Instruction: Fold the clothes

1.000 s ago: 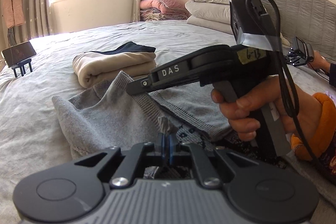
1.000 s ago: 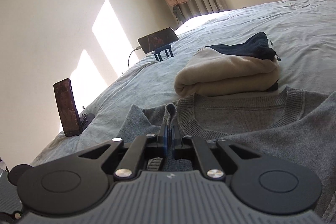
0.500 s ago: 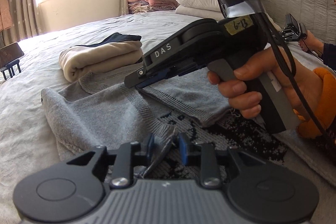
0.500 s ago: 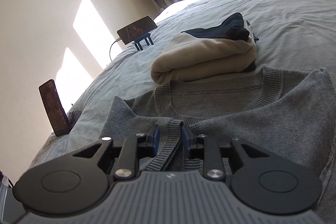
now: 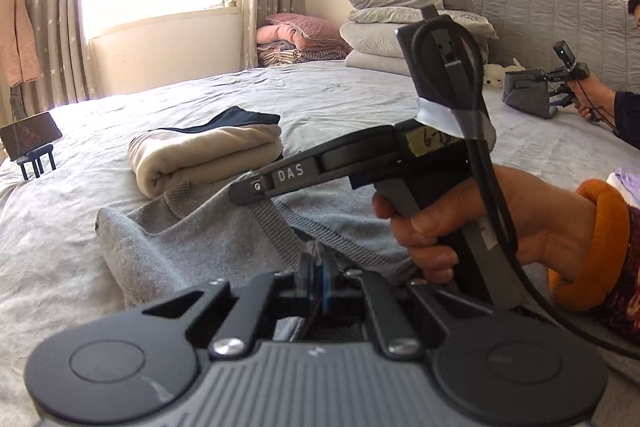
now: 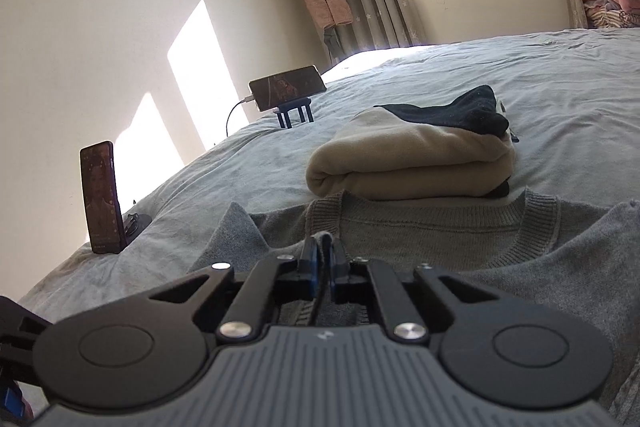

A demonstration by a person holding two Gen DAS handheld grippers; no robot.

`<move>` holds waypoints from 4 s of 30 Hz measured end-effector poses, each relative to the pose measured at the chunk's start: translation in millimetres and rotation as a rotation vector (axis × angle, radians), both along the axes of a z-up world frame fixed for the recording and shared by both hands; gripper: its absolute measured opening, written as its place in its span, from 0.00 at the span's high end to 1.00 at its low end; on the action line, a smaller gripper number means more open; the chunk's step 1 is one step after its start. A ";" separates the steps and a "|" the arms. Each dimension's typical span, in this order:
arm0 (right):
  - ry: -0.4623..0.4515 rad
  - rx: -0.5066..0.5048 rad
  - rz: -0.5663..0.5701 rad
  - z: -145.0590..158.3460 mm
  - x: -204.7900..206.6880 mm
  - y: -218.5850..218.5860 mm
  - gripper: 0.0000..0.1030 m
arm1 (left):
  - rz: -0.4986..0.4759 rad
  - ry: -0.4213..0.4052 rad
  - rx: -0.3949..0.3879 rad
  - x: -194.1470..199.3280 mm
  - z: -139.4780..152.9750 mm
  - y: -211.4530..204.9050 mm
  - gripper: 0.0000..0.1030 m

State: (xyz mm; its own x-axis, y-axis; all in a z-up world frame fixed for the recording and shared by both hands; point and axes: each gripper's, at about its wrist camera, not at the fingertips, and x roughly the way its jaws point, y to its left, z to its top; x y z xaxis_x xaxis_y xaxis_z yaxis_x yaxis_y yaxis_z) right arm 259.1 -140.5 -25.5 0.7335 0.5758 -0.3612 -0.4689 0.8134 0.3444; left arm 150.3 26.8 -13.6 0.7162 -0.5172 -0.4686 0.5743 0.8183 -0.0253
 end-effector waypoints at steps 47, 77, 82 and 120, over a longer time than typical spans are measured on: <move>0.290 -0.094 -0.071 21.3 -28.6 -16.5 0.62 | 0.241 0.168 -0.054 25.7 12.5 64.2 0.71; 0.323 -0.169 -0.123 25.2 -99.6 6.0 0.96 | 0.099 0.238 0.136 -112.7 -3.2 24.8 0.96; 0.358 -0.231 -0.136 21.8 -97.6 1.9 0.84 | 0.080 0.251 0.157 -114.0 -6.8 19.8 0.88; 0.536 0.084 0.355 -8.6 -247.0 66.4 0.86 | 0.137 0.345 -0.137 -247.1 24.8 100.2 0.94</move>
